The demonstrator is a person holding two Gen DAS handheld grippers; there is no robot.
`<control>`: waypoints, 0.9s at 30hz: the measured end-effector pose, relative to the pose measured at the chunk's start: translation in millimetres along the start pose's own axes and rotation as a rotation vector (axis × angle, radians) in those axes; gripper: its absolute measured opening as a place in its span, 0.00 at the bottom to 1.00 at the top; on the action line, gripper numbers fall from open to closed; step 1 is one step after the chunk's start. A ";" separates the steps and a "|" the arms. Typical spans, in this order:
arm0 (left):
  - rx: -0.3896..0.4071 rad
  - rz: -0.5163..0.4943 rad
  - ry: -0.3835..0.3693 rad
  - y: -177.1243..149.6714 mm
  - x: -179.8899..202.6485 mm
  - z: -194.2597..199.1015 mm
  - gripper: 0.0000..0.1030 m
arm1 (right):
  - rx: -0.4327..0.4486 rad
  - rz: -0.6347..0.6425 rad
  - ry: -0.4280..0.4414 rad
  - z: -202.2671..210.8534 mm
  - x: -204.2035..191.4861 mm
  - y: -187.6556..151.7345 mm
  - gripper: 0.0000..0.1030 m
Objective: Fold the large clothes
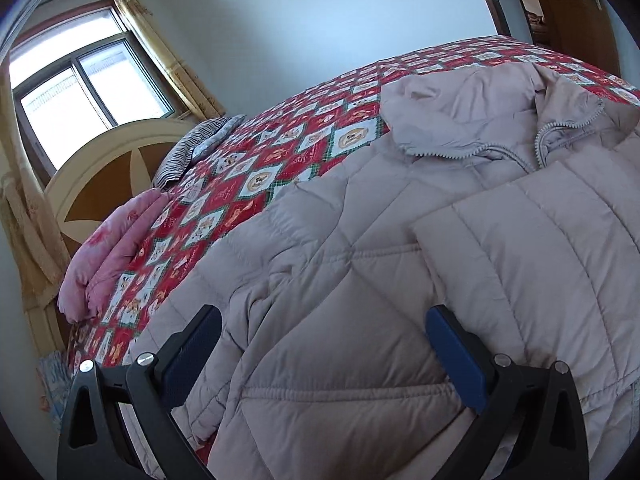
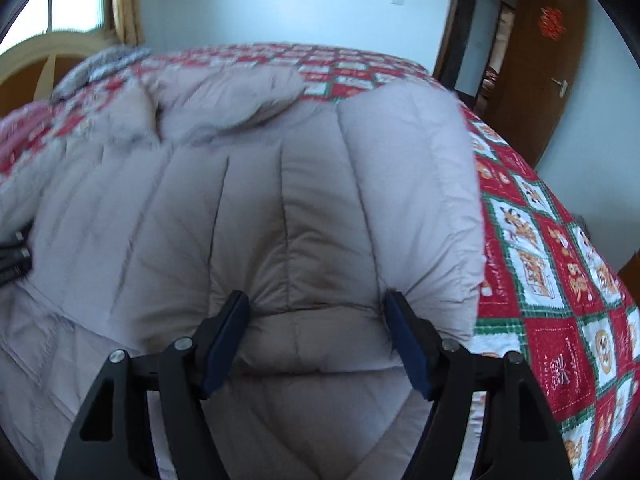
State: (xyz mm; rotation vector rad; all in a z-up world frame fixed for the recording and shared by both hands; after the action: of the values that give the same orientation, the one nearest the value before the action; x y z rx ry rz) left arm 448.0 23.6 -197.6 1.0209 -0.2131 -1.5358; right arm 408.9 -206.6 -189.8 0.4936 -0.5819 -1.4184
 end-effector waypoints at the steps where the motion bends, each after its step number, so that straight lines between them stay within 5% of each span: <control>1: 0.002 -0.003 0.002 -2.3 -0.1 0.3 0.99 | -0.001 0.023 -0.005 1.4 -2.8 -0.3 0.73; 5: -0.006 0.012 -0.016 -8.2 -9.3 5.8 0.99 | -0.026 0.064 0.036 15.0 -0.7 -2.5 0.72; 10: 0.107 0.110 0.012 20.1 -39.8 41.0 0.99 | 0.152 -0.041 0.099 68.5 23.8 21.2 0.70; 13: 0.152 0.134 -0.038 42.0 -34.7 52.5 0.99 | 0.224 -0.154 0.063 72.2 50.1 47.3 0.54; 14: 0.159 0.126 -0.043 46.7 -27.9 52.8 0.99 | 0.221 -0.184 0.054 64.1 55.8 53.6 0.47; 22: 0.067 0.007 -0.065 29.0 37.1 -0.2 0.99 | 0.021 -0.219 0.028 -43.3 67.0 43.0 0.46; 27: 0.028 0.026 -0.143 27.3 42.1 -13.9 0.99 | 0.019 -0.203 0.009 -47.1 66.0 37.5 0.46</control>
State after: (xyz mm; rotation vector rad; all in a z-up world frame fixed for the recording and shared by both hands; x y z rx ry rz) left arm 481.5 -14.8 -208.1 0.9271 -0.3469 -1.5874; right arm 471.6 -269.9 -196.7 0.5874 -0.5505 -1.6035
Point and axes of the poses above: each gripper's, at about its wrist camera, not at the fingertips, and z roughly against the way its jaws point, x to its right, y to its top, the point moved 4 cm from there along -z, roughly the way its jaws point, and after that the axes turned 3 degrees about -z, right-handed, at the moved point
